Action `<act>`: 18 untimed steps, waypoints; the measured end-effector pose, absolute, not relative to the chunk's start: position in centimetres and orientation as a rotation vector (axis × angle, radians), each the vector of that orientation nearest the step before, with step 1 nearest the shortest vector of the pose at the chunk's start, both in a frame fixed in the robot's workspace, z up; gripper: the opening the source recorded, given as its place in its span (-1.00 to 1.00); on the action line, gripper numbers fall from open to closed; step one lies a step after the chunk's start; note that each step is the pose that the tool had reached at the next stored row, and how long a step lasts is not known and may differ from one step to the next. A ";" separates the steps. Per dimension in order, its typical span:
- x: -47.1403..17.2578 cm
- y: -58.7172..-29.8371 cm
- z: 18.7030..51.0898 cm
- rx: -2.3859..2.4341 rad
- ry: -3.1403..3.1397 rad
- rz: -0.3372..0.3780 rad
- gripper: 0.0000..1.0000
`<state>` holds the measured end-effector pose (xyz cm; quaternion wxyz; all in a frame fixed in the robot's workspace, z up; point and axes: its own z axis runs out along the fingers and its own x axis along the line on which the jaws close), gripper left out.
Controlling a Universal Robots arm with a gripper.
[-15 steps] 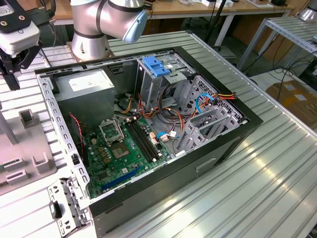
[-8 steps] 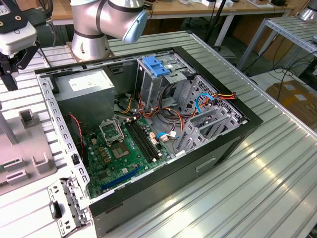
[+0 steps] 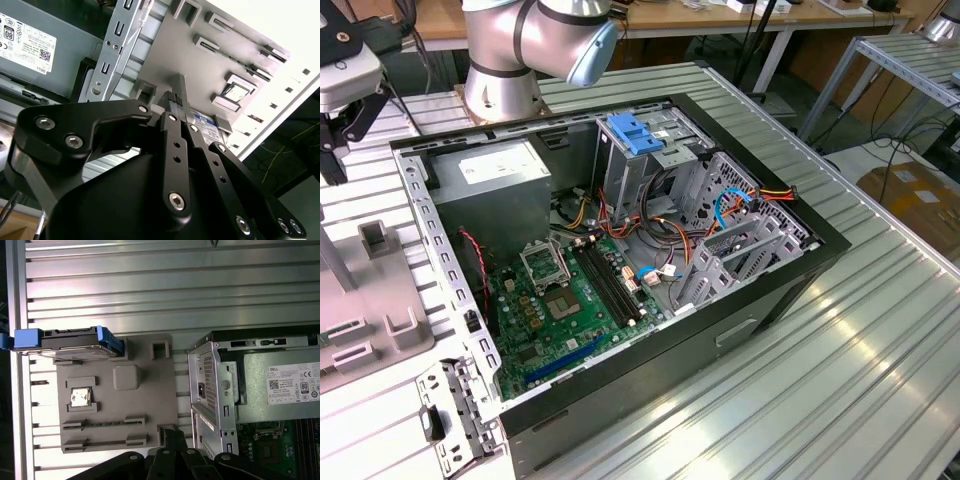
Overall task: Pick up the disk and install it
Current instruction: 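Reach for the disk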
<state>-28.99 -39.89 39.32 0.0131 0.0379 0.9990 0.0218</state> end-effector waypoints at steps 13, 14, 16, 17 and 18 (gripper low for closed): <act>-29.9 -39.9 39.3 0.118 3.113 0.068 -0.79; -29.9 -39.9 39.3 0.118 3.113 0.068 -0.79; -30.0 -39.9 39.3 0.118 3.112 0.068 -0.79; -30.1 -39.9 39.3 0.118 3.112 0.068 -0.79; -30.2 -39.9 39.3 0.118 3.113 0.068 -0.79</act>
